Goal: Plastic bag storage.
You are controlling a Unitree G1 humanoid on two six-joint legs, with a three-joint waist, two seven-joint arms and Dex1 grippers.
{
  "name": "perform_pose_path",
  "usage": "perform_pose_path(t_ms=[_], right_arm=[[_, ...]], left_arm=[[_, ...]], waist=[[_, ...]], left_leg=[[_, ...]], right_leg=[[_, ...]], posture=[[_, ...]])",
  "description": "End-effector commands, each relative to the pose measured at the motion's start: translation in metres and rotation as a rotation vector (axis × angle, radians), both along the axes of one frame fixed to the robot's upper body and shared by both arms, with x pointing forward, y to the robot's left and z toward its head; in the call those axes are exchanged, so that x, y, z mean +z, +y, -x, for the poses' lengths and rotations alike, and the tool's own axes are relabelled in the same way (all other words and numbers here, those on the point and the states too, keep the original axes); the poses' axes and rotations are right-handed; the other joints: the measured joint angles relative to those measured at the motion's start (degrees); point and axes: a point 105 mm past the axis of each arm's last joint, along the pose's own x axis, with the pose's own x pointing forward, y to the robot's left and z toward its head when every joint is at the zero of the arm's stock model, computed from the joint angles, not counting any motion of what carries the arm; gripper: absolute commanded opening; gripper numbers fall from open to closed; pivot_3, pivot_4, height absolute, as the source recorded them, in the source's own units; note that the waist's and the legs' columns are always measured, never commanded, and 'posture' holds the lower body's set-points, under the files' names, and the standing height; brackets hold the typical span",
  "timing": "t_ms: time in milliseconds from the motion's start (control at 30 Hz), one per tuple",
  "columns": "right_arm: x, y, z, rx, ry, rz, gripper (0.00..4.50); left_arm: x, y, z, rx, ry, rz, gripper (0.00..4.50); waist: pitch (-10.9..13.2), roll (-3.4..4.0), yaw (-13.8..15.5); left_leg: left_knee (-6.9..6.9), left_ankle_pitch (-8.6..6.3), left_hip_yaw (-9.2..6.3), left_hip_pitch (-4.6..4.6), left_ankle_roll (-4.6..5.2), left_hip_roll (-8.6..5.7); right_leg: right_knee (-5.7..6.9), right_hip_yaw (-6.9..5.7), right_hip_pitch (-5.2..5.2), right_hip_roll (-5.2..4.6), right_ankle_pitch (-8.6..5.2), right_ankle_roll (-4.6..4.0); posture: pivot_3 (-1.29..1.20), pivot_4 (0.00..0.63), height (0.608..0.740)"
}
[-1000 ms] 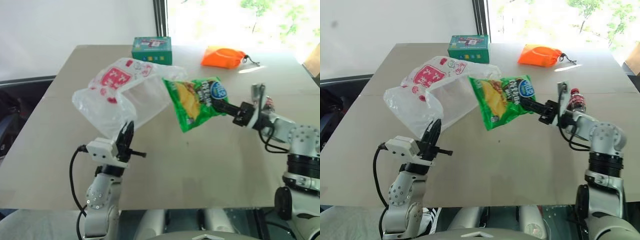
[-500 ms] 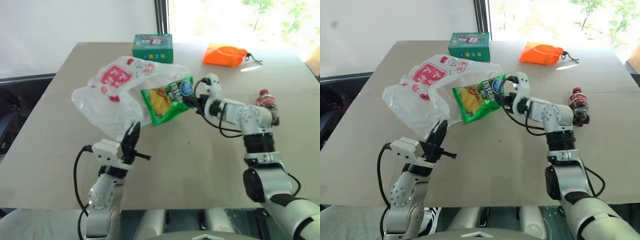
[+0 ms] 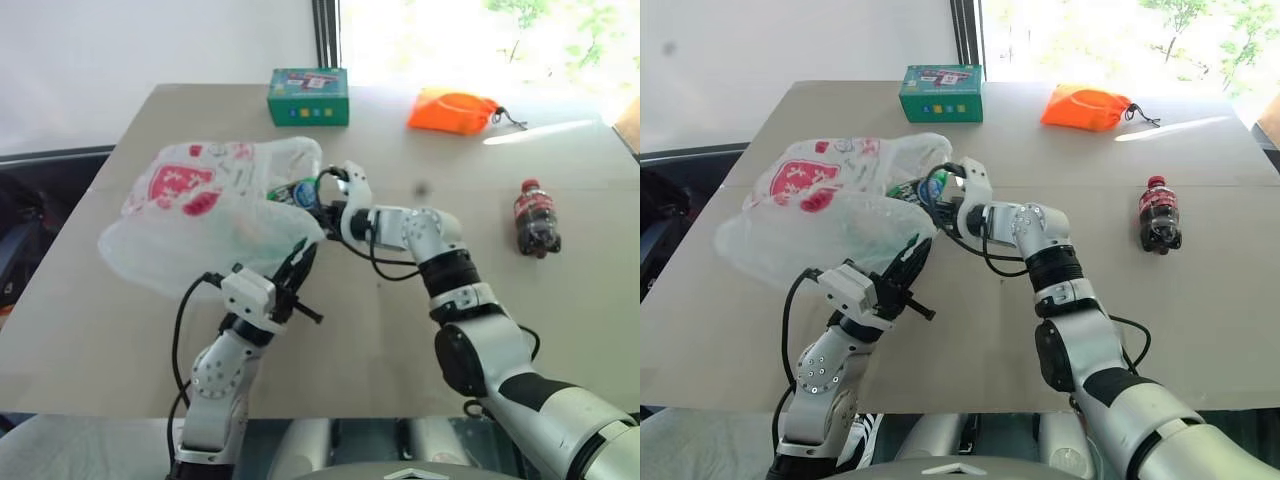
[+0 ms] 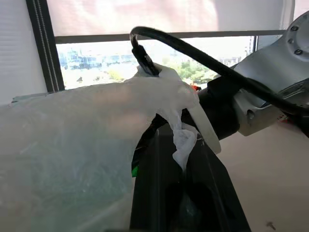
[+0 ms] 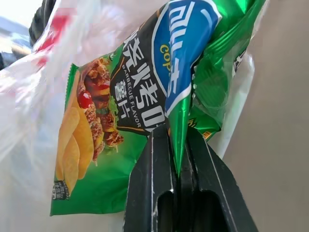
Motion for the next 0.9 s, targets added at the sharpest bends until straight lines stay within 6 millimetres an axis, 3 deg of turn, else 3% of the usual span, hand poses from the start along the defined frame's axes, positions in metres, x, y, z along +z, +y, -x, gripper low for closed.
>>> perform_pose_path(t_ms=[33, 133, 267, 400, 533, 700, 800, 900], right_arm=[[0.056, 0.079, 0.034, 0.131, 0.022, -0.277, 0.06], [0.071, 0.073, 0.020, 0.062, 0.078, -0.379, 0.06], [0.092, 0.048, -0.003, -0.033, 0.101, -0.495, 0.06], [0.110, 0.007, -0.015, -0.073, 0.062, -0.593, 0.06], [0.110, -0.033, -0.007, -0.119, -0.002, -0.578, 0.06], [0.094, -0.088, 0.017, -0.263, -0.070, -0.475, 0.06], [0.080, -0.110, 0.030, -0.339, -0.126, -0.316, 0.06], [0.074, -0.119, 0.035, -0.407, -0.165, -0.238, 0.06]], left_arm=[[0.008, -0.007, 0.007, -0.038, -0.038, 0.019, 0.00], [0.007, -0.010, 0.010, -0.064, -0.035, 0.022, 0.00], [0.006, -0.009, 0.012, -0.074, -0.034, 0.020, 0.00], [0.010, -0.011, 0.012, -0.095, -0.046, 0.024, 0.00], [0.018, -0.013, 0.010, -0.113, -0.065, 0.026, 0.00], [0.024, -0.014, 0.012, -0.137, -0.072, 0.031, 0.00], [0.032, -0.008, 0.009, -0.105, -0.081, 0.051, 0.00], [0.036, -0.003, 0.008, -0.093, -0.080, 0.067, 0.00]], waist=[[0.02, 0.03, -0.58], [0.02, 0.04, -1.24], [0.02, 0.04, -1.25], [0.03, 0.05, -1.19], [0.02, 0.03, -0.77], [0.01, 0.03, -0.93], [0.01, 0.04, -1.43], [0.02, 0.05, -1.50]], left_leg=[[-0.02, 0.00, 0.00, 0.00, 0.00, 0.03], [-0.05, 0.01, 0.04, 0.01, -0.02, 0.06], [-0.05, 0.01, 0.12, 0.01, -0.01, 0.07], [-0.04, 0.01, 0.14, -0.01, 0.00, 0.07], [-0.01, 0.01, 0.02, -0.13, 0.00, 0.08], [-0.01, 0.01, 0.06, -0.20, 0.00, 0.05], [-0.01, 0.01, 0.15, -0.19, 0.00, 0.09], [0.00, 0.01, 0.26, -0.09, 0.03, 0.15]], right_leg=[[0.02, 0.01, -0.02, 0.03, 0.00, 0.00], [0.08, 0.05, -0.06, 0.06, 0.00, -0.01], [0.08, 0.11, -0.08, 0.06, 0.00, 0.00], [0.07, 0.13, -0.08, 0.04, 0.00, 0.00], [0.08, 0.11, -0.13, -0.02, 0.00, 0.00], [0.04, 0.14, -0.17, -0.25, 0.00, 0.01], [0.15, 0.17, -0.24, -0.12, 0.00, 0.01], [0.36, 0.31, -0.28, 0.10, -0.01, 0.00]], posture=[[0.00, 0.150, 0.740], [0.00, 0.150, 0.740], [0.00, 0.150, 0.740], [0.00, 0.150, 0.740], [0.00, 0.150, 0.740], [0.00, 0.150, 0.740], [0.00, 0.150, 0.740], [0.00, 0.150, 0.740]])
